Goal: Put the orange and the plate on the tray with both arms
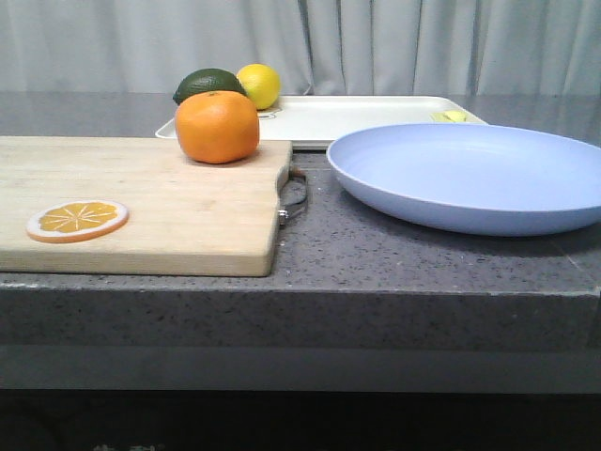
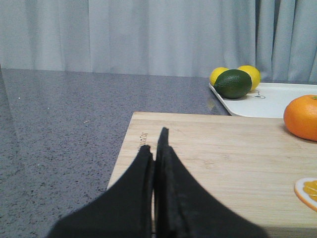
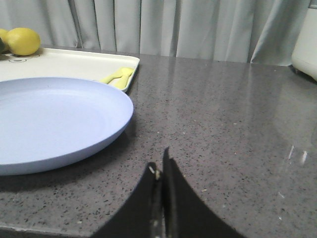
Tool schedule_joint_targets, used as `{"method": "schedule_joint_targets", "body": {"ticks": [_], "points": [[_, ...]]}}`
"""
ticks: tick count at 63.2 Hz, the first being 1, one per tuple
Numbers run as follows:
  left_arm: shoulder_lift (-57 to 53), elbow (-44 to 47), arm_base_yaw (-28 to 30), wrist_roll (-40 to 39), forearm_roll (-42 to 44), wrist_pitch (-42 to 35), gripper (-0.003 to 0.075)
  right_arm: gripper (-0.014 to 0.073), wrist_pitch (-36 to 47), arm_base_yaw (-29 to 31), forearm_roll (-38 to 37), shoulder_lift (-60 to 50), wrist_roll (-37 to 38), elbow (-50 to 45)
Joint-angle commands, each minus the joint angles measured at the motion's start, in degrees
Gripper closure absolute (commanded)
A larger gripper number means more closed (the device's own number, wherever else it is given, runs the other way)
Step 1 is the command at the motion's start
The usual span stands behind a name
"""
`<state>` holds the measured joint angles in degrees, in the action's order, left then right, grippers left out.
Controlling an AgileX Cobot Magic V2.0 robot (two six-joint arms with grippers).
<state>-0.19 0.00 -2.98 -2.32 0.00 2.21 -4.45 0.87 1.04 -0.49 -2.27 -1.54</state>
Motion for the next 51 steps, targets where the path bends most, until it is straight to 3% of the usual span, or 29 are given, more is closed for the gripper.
{"method": "schedule_joint_targets", "body": {"ticks": [1,43,51], "points": [[-1.2,0.4,-0.4,-0.5,-0.6,-4.7,0.0738,0.0662,5.0,0.2,-0.5,-1.3,-0.6,0.3],[-1.2,0.4,-0.4,-0.5,-0.6,-4.7,0.0738,0.0662,6.7,0.2,-0.5,-1.3,-0.6,0.3],[-1.2,0.0,-0.4,-0.5,-0.6,-9.4,0.0738,0.0662,7.6,0.2,1.2,-1.3,0.5,1.5]]}}
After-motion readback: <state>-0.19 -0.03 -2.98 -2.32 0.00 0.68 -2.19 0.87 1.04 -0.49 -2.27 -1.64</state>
